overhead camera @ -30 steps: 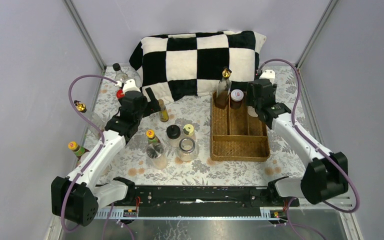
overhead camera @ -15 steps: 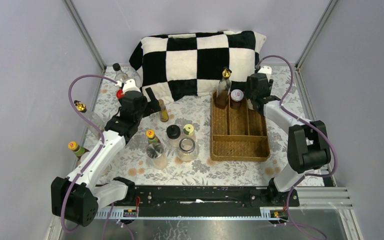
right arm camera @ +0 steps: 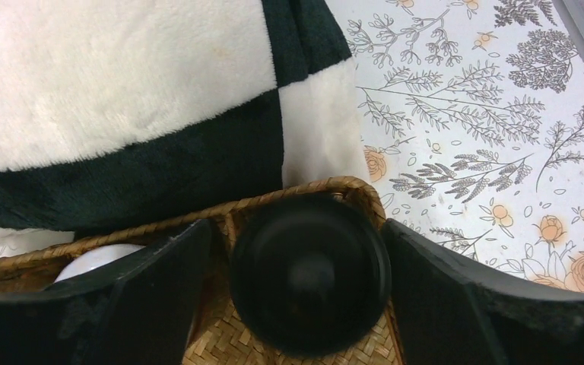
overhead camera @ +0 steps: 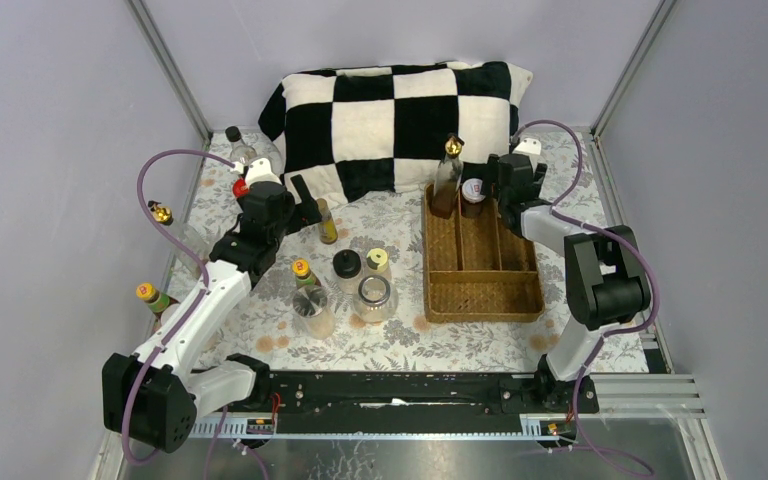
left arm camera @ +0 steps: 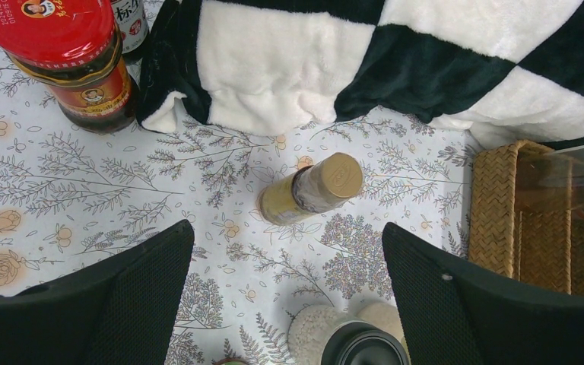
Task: Organize the condiment bottles
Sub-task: Place the bottle in the storage box.
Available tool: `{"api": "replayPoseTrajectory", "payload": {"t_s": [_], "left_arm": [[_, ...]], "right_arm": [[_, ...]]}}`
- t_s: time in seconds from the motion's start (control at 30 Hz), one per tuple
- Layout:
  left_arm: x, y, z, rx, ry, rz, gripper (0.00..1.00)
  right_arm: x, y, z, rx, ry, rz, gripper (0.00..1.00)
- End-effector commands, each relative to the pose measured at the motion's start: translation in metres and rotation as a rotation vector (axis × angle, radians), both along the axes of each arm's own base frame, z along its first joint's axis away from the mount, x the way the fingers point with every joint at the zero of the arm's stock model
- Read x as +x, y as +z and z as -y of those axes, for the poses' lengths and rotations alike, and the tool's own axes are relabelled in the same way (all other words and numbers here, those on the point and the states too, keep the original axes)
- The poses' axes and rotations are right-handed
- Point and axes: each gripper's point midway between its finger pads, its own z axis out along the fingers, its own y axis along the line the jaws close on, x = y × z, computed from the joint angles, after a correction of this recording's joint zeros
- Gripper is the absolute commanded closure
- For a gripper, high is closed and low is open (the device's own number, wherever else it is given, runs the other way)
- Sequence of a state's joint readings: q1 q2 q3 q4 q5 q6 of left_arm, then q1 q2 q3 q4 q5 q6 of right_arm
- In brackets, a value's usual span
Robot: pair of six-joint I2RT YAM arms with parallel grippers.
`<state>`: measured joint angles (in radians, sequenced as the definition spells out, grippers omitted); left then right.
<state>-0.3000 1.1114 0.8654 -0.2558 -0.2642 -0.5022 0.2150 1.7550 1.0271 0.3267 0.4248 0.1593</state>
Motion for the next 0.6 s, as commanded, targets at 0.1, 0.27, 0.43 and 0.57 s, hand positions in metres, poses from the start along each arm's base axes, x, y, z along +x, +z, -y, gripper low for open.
{"api": "replayPoseTrajectory", "payload": {"t_s": [0.1, 0.27, 0.43, 0.57], "left_arm": [[0.003, 0.007, -0.005, 0.014, 0.015, 0.011, 0.04], [0.007, 0.010, -0.001, -0.003, 0.007, 0.018, 0.06], [0.016, 0.000, 0.003, -0.007, 0.006, 0.009, 0.05], [0.023, -0.015, 0.008, -0.016, 0.000, -0.005, 0.04]], "right_arm": [[-0.002, 0.020, -0.002, 0.058, -0.025, 0.083, 0.00], [-0.029, 0.057, 0.015, 0.039, -0.101, 0.088, 0.00], [-0.080, 0.112, 0.031, 0.057, -0.136, 0.141, 0.00], [-0.112, 0.147, 0.021, 0.112, -0.052, 0.155, 0.00]]}}
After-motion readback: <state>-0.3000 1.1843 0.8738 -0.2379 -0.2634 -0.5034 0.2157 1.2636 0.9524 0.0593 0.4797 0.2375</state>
